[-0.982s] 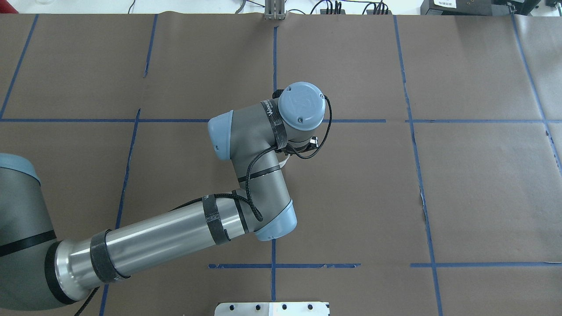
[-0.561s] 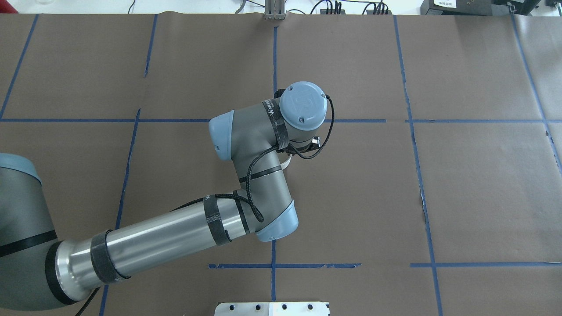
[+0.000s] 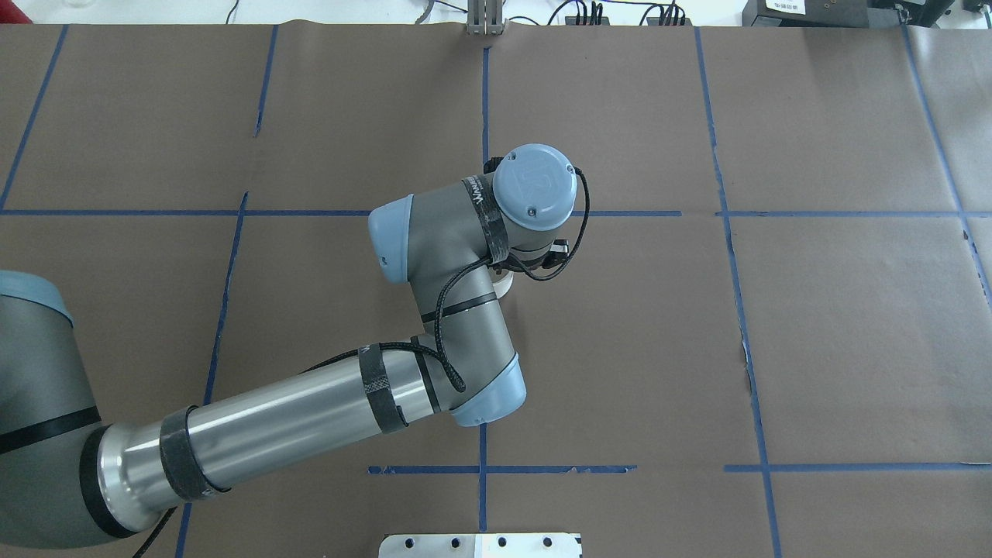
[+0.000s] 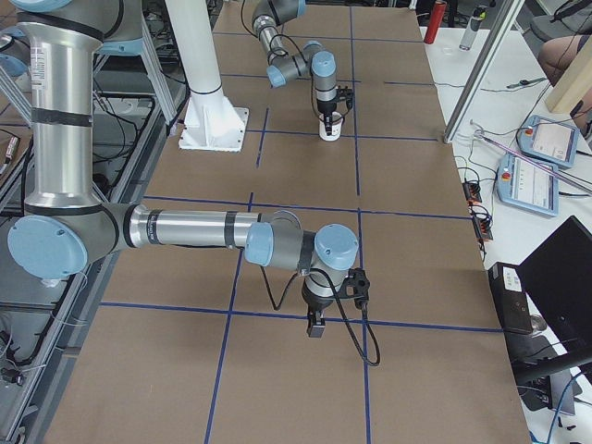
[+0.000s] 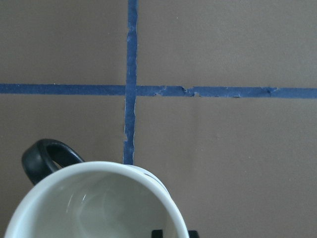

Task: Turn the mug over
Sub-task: 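Lower the upright mug onto the table with the left gripper, then open the left gripper and withdraw it away from the mug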

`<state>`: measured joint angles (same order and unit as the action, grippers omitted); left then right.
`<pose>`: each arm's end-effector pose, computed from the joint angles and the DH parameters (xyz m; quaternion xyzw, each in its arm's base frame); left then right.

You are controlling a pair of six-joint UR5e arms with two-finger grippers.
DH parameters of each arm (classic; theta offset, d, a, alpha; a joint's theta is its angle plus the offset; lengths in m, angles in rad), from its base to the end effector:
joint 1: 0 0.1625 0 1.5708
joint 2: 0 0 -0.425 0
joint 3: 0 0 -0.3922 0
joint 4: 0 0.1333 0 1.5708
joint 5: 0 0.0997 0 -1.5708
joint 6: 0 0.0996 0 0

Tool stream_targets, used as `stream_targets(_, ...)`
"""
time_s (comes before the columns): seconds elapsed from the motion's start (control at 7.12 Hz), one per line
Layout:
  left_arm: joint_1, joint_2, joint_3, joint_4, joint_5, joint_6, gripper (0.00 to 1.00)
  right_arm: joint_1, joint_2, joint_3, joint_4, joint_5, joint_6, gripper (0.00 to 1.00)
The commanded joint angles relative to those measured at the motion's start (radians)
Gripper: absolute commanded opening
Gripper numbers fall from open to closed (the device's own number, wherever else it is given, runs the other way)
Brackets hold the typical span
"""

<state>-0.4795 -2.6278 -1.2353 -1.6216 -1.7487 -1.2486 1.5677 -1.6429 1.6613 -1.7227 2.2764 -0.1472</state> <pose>0.6603 -0.4737 0.1130 0.0706 0.3775 -0.0391 0.9225 0.0673 -0.4504 0.6676 -0.0376 -0.3484 -0.0473 0.9354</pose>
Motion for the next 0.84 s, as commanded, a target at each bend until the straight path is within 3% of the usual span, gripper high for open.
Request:
stream_targets(0.0, -0.031, 0.003, -0.035, 0.012, -0.011, 0.006, 1.0, 0.0, 0.0, 0.0, 0.0, 0.0, 0.0, 1.0)
stream_targets(0.14, -0.065, 0.015, -0.076, 0.044, -0.03, 0.008, 1.0, 0.0, 0.0, 0.0, 0.0, 0.0, 0.0, 1.0)
stream_targets(0.42, -0.143, 0.111, -0.259, 0.174, -0.104, 0.148, 1.0, 0.0, 0.0, 0.0, 0.0, 0.0, 0.0, 1.0)
stream_targets(0.7, -0.281, 0.341, -0.532, 0.201, -0.13, 0.295, 1.0, 0.0, 0.0, 0.0, 0.0, 0.0, 0.0, 1.0)
